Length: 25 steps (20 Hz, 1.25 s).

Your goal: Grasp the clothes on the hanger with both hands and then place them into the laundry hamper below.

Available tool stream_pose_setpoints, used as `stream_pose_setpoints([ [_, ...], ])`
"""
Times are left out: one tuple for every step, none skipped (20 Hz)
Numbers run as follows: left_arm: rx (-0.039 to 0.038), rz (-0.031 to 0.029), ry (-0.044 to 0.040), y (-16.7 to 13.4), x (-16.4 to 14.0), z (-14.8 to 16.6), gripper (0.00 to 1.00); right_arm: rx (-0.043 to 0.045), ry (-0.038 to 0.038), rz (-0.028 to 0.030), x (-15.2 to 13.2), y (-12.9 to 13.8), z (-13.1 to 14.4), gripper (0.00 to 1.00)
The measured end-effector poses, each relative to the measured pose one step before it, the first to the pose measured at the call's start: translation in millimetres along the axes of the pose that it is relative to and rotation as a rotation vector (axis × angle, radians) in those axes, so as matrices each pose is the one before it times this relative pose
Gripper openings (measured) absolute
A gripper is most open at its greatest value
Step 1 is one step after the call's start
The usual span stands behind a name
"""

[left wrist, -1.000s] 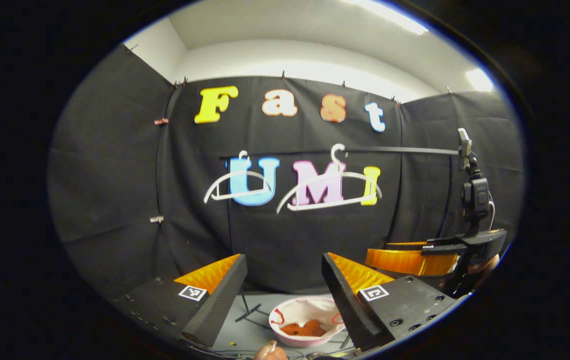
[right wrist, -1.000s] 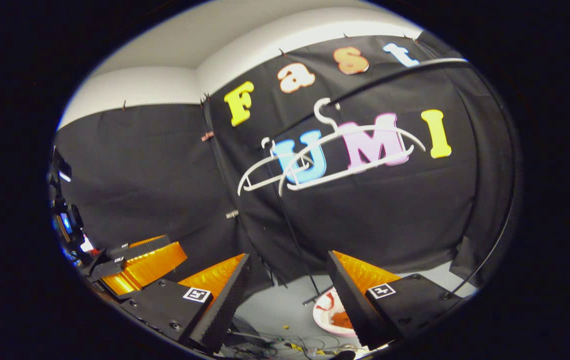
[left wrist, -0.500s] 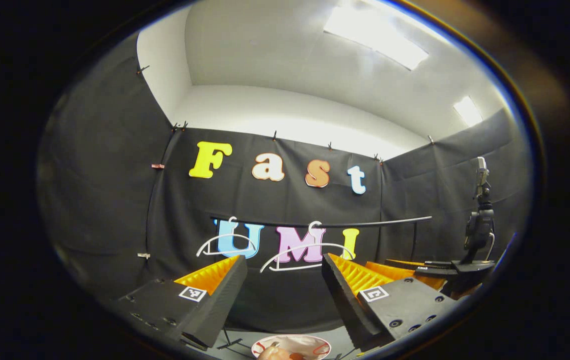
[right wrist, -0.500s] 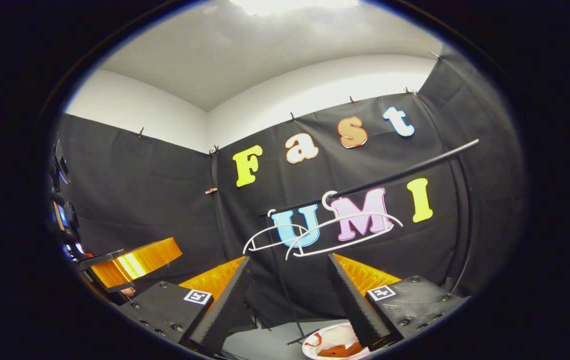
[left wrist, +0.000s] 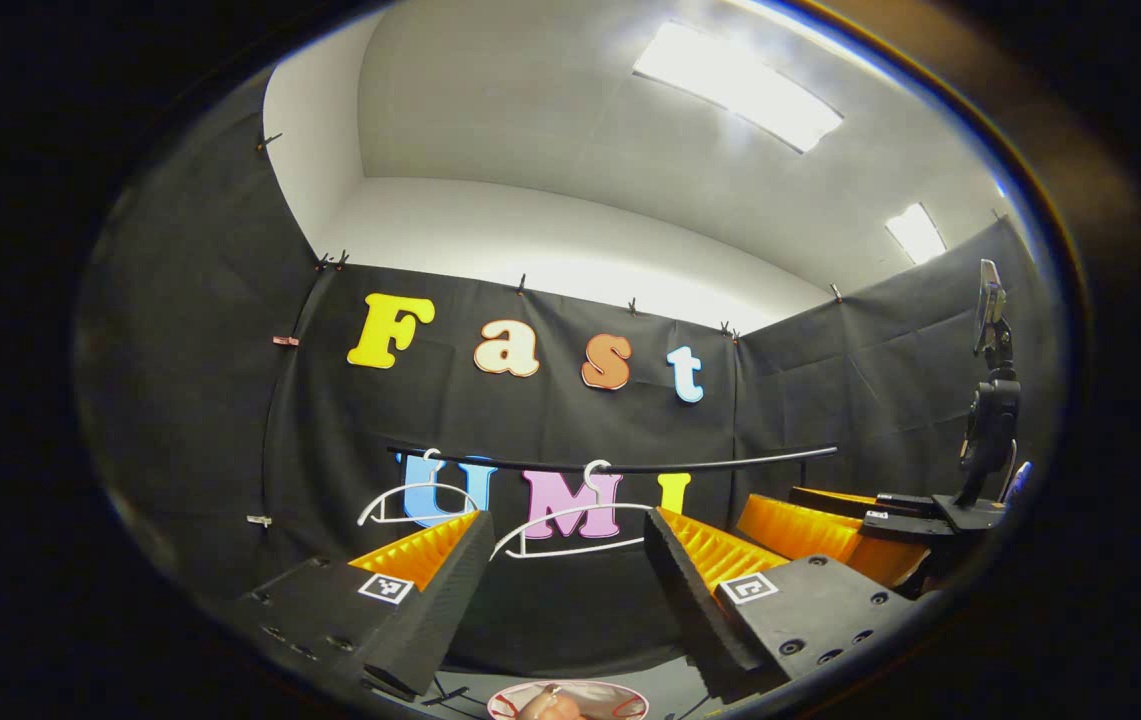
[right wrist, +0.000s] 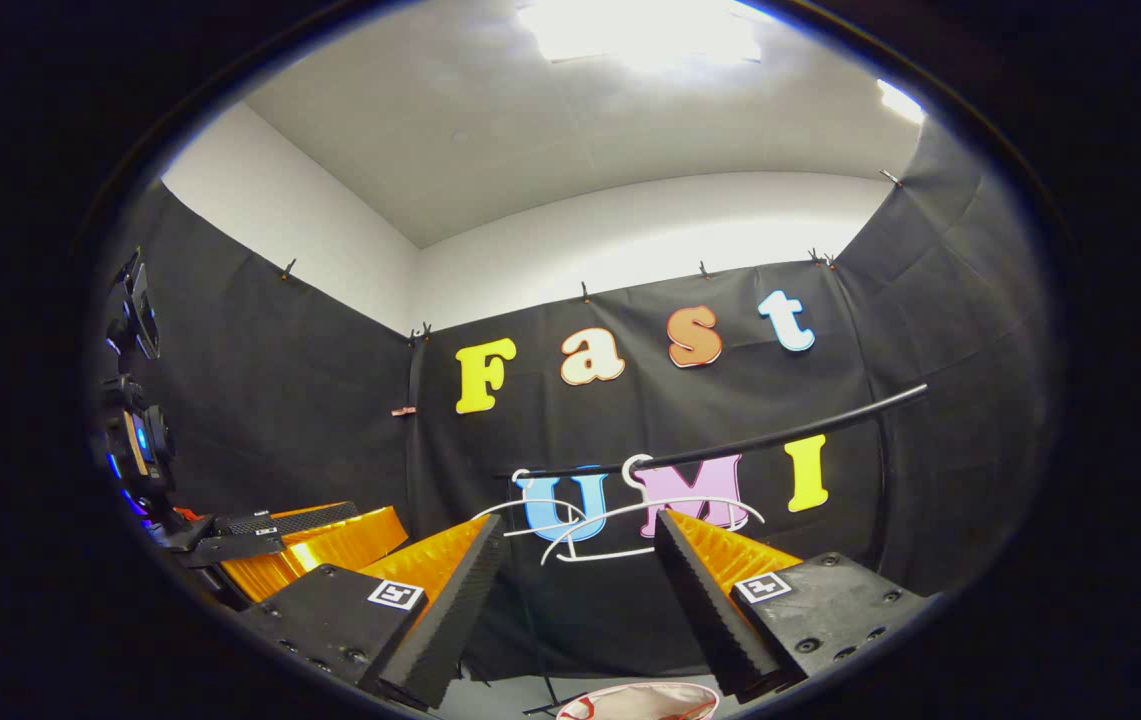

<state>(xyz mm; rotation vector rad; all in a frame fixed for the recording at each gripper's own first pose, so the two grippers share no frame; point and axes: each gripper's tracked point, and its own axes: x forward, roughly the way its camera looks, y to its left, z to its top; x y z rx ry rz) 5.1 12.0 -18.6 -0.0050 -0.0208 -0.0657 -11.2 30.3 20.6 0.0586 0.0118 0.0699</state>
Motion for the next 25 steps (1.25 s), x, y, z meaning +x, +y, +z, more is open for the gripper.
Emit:
stream_pose_setpoints([
  [0.00254,0.00454,0.00123,-0.88,4.47,-0.52,0.98,0.00305,0.00320,-0.00516,1.57,-5.72,0.51,0.97],
  [0.00228,0.00539,0.01014,-1.64,3.62,-1.90,0.98,0.00910,0.01448,0.00002,-0.43,-3.88,-2.45,0.97],
  [0.00272,-0.00142,0.00692,-4.23,2.94,-2.77,0.98,0.00516,0.00043,0.00381,-1.11,-2.51,1.45,1.00],
  [0.00090,0.00146,0.00006,-4.26,2.51,-0.04,0.98,-0.00146,-0.01155,-0.00316,0.25,-6.15,5.91,1.00],
  [-0.00196,0.00628,0.00269,-1.52,2.26,-1.12,0.95,-0.00112,-0.01079,-0.00094,0.52,-4.66,4.10,0.97],
  [-0.00415,0.00197,0.00716,-3.09,1.36,-2.24,0.95,0.00380,-0.00147,0.00501,-0.09,-1.17,-0.22,0.97],
  [-0.00339,-0.00511,0.00443,-5.47,1.92,-1.65,0.95,0.00783,-0.00112,0.00570,1.80,-2.69,0.55,0.97],
  [0.00017,-0.00027,-0.00221,-4.34,1.89,1.47,0.95,0.00579,-0.00121,0.00374,2.57,-2.39,0.56,0.97],
  [0.00168,0.00168,-0.00227,-2.33,1.59,1.41,0.95,0.00350,-0.00040,0.00284,1.26,-2.83,-0.40,0.97],
  [0.00229,0.00241,-0.00301,-1.90,0.95,1.34,0.95,-0.00112,0.00249,-0.00037,0.55,-3.31,-1.80,0.97],
  [0.00372,0.00125,-0.00269,-2.84,1.01,-0.12,0.95,-0.00180,0.00580,0.00269,0.18,-2.34,-2.48,0.97],
  [0.00482,0.00287,-0.00139,-2.19,1.03,0.37,0.95,0.00070,0.00601,0.00384,0.08,-0.94,-1.62,0.97],
  [0.00445,0.00337,-0.00046,-2.10,1.68,-1.28,0.95,0.00373,0.00554,0.00533,0.84,-1.03,-2.77,1.00],
  [0.00245,0.00297,-0.00113,-1.40,1.22,-0.17,0.95,0.00446,0.00377,0.00627,2.69,-0.22,-0.85,0.97],
  [0.00015,0.00203,0.00081,-1.85,0.48,-1.26,0.95,0.00378,0.00304,0.00493,0.70,-0.66,-0.78,0.97],
  [-0.00208,0.00206,0.00221,-0.42,2.32,-0.89,0.95,0.00310,0.00469,0.00544,1.24,-1.30,-0.16,0.97],
  [-0.00162,0.00175,0.00193,-0.52,0.94,-0.34,0.95,0.00256,0.00295,0.00496,0.59,-0.52,-1.18,0.97],
  [-0.00040,0.00377,0.00029,0.54,0.63,0.12,0.95,0.00086,0.00165,0.00387,-0.07,-0.77,0.30,0.97],
  [0.00065,0.00346,0.00012,0.15,0.90,0.31,0.95,-0.00054,-0.00103,0.00173,0.95,-0.90,0.98,0.97],
  [0.00058,0.00191,-0.00071,-0.26,0.76,-0.23,0.95,0.00013,-0.00131,0.00180,0.33,-0.67,0.21,0.97],
  [0.00138,0.00076,0.00061,-0.49,0.78,0.57,0.95,0.00171,-0.00047,0.00082,0.53,-0.17,0.05,0.97],
  [0.00231,0.00054,0.00099,-0.45,0.61,-0.20,0.95,0.00253,0.00005,0.00166,0.32,-0.44,0.12,0.97],
  [0.00298,0.00008,0.00049,-0.60,0.40,0.14,0.95,0.00139,-0.00049,-0.00192,-0.54,-0.81,0.03,0.97],
  [0.00211,0.00028,0.00067,-0.78,-0.01,-0.55,0.95,-0.00133,-0.00042,-0.00259,-0.62,-1.49,-0.22,0.97],
  [0.00064,-0.00066,-0.00067,-1.10,-0.11,-0.42,0.95,-0.00103,0.00013,-0.00099,0.39,0.29,-0.74,0.97],
])
